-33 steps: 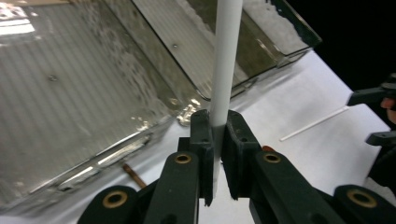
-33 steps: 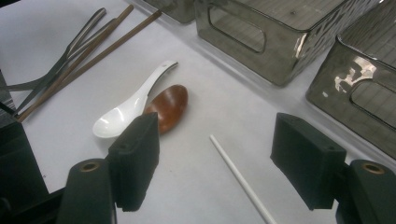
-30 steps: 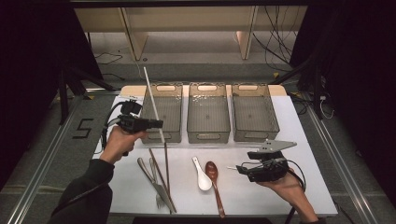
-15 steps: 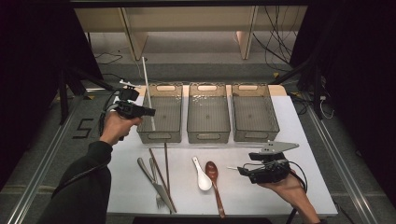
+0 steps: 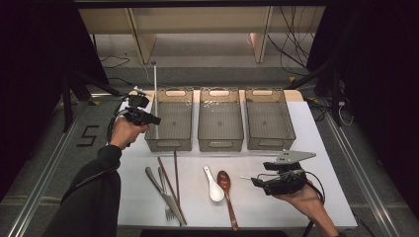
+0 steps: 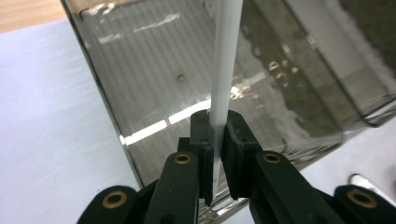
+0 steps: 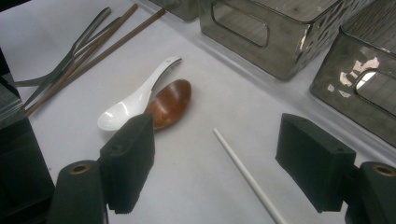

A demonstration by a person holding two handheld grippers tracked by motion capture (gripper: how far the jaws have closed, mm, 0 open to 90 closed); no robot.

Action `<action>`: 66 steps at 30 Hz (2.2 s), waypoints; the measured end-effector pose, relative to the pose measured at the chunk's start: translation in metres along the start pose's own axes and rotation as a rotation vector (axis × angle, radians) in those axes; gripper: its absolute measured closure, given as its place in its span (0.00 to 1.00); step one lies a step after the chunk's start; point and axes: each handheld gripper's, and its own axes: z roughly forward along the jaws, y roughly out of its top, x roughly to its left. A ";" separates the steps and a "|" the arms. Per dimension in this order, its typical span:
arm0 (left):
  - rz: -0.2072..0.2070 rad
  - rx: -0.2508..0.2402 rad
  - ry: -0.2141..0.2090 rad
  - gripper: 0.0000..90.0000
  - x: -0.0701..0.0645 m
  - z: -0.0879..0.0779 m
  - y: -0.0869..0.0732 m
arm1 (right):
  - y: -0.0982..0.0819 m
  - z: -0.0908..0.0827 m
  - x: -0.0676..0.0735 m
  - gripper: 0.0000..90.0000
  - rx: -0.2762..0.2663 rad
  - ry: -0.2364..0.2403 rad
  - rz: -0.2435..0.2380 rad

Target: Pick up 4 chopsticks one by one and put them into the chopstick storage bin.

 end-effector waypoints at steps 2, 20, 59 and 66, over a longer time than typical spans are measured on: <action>-0.005 0.012 0.002 0.92 0.002 0.004 -0.002 | 0.000 0.000 0.000 0.32 -0.001 0.001 -0.001; -0.008 0.087 0.015 0.91 0.007 0.023 -0.013 | -0.002 0.000 -0.002 0.32 0.004 -0.005 0.003; 0.037 -0.250 -0.233 0.22 -0.053 -0.039 -0.088 | 0.003 -0.017 -0.036 0.33 0.189 -0.100 -0.034; 0.091 -0.274 -0.265 0.20 -0.072 -0.034 -0.102 | 0.003 -0.016 -0.051 0.38 0.290 -0.135 -0.050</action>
